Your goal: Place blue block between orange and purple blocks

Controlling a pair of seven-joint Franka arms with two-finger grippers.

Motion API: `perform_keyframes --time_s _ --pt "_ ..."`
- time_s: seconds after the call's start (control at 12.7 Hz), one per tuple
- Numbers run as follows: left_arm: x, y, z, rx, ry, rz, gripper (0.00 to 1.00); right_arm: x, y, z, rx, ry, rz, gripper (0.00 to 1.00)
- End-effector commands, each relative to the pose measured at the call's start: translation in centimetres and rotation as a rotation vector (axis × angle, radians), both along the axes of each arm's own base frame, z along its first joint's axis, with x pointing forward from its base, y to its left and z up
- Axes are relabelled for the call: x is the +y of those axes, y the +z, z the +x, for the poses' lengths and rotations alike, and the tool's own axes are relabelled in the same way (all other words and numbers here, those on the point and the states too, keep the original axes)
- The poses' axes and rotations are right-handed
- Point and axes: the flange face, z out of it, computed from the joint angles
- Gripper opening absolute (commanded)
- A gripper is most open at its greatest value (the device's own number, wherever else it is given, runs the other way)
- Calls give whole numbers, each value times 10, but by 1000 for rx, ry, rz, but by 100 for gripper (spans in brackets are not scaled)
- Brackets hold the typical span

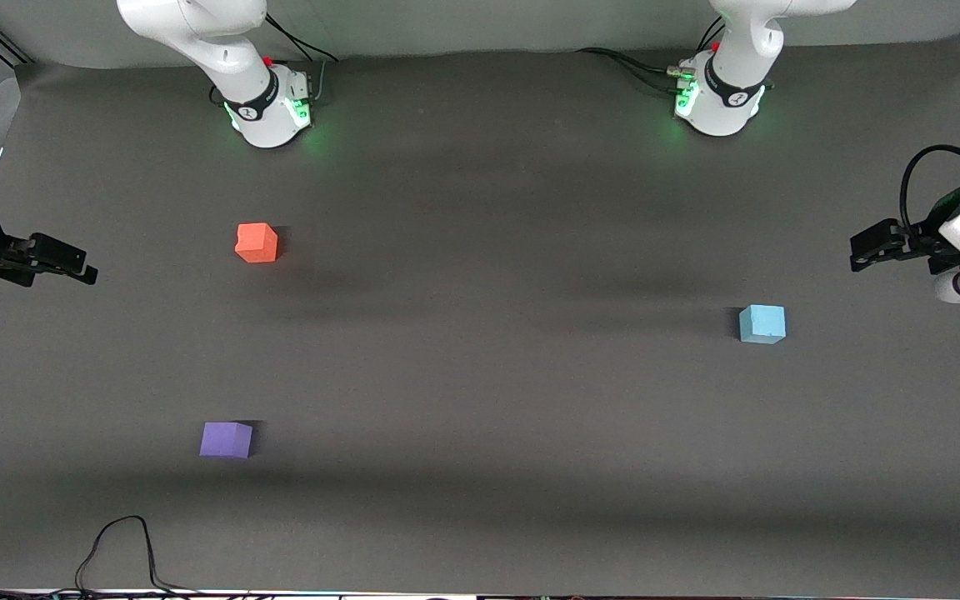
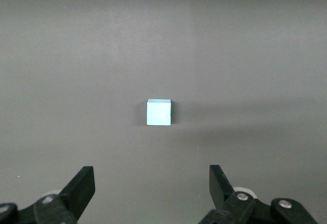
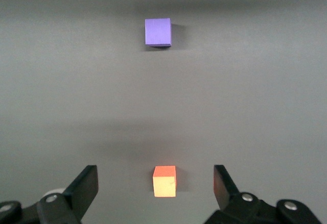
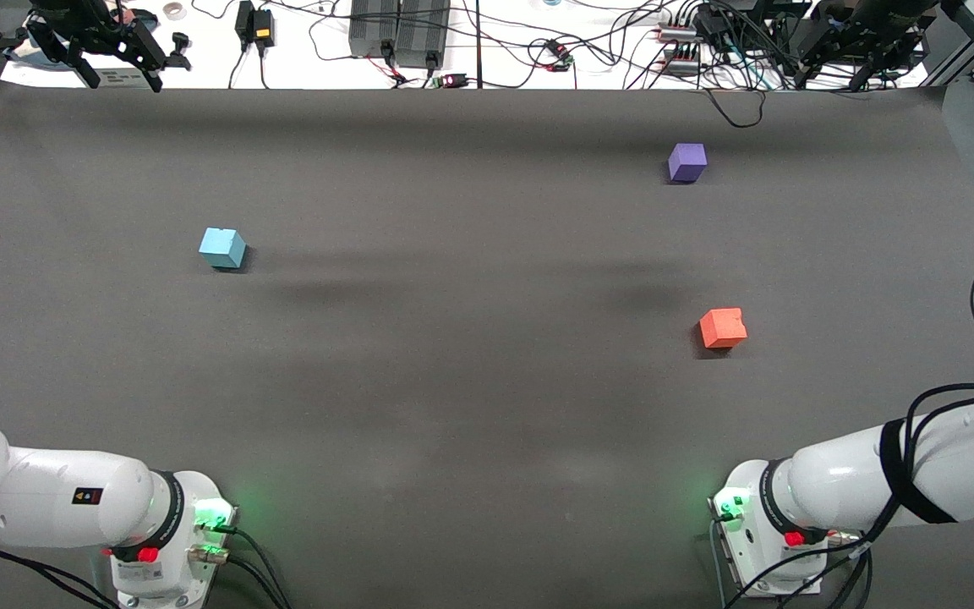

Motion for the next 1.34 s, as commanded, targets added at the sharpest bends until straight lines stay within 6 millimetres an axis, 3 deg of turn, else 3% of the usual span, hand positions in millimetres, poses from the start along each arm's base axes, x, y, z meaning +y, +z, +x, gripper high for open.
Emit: perform_keyframes --time_s 0.0,0.31,0.55,0.63,0.86,1.26 --pt "3 5 -1 8 -12 -9 100 5 2 1 -10 -15 13 100" --pt "10 1 -2 21 4 -13 100 11 1 1 -10 -4 7 100" --pt "15 1 -16 54 6 -12 100 10 2 0 -10 -5 8 100" --pt "15 -7 -22 60 -6 -13 100 9 0 0 -7 -7 8 100" --pt "15 -55 -21 59 -41 -9 99 0 -9 0 11 -25 17 100" --pt "20 -187 -30 25 -180 2 99 3 -15 3 16 -18 5 100"
